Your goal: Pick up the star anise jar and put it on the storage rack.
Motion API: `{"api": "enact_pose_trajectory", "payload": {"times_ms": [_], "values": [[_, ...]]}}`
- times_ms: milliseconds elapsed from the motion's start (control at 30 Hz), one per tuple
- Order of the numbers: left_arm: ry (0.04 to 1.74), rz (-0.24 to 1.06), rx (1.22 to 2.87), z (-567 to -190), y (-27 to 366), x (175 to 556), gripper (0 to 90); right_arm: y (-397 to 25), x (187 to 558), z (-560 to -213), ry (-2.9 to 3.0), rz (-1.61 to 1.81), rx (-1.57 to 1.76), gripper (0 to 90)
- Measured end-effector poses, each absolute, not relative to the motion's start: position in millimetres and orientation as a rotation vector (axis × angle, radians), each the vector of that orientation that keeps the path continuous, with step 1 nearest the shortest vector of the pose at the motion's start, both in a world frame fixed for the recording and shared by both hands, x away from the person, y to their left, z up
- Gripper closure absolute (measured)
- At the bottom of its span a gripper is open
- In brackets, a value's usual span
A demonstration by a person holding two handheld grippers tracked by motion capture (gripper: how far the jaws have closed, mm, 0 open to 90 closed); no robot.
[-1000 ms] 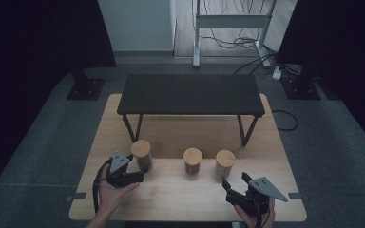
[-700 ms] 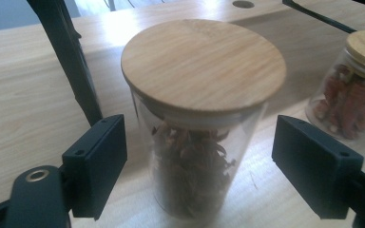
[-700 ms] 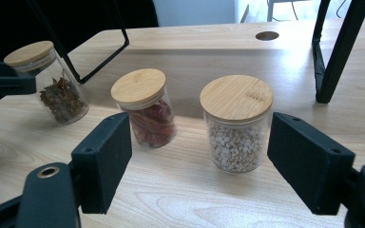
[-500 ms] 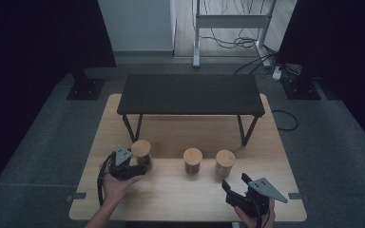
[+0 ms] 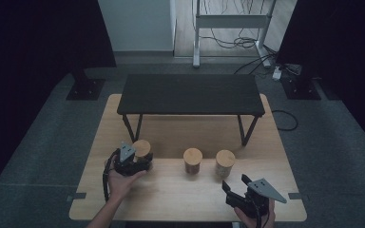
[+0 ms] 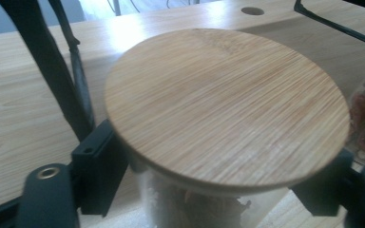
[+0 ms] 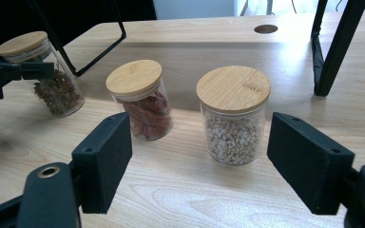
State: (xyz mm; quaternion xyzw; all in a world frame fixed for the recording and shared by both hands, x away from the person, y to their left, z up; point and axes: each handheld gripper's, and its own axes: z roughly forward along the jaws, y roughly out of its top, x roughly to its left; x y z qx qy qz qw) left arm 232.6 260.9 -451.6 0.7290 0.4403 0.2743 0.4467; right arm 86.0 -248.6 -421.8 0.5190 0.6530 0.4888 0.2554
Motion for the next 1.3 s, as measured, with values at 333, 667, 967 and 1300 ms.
{"api": "enact_pose_trajectory", "payload": {"times_ms": [333, 667, 967, 1300], "values": [[1.062, 0.697, 1.782, -461, 262, 232, 27.2, -247, 87, -423, 1.785, 1.322, 1.406, 23.5], [1.039, 0.702, 1.760, -467, 266, 230, 27.5, -246, 88, -424, 1.784, 1.315, 1.412, 23.7], [1.028, 0.678, 1.749, -469, 274, 231, 27.4, -245, 88, -425, 1.781, 1.305, 1.421, 23.8], [1.024, 0.672, 1.747, -469, 276, 230, 27.4, -245, 88, -425, 1.781, 1.299, 1.422, 23.9]]}}
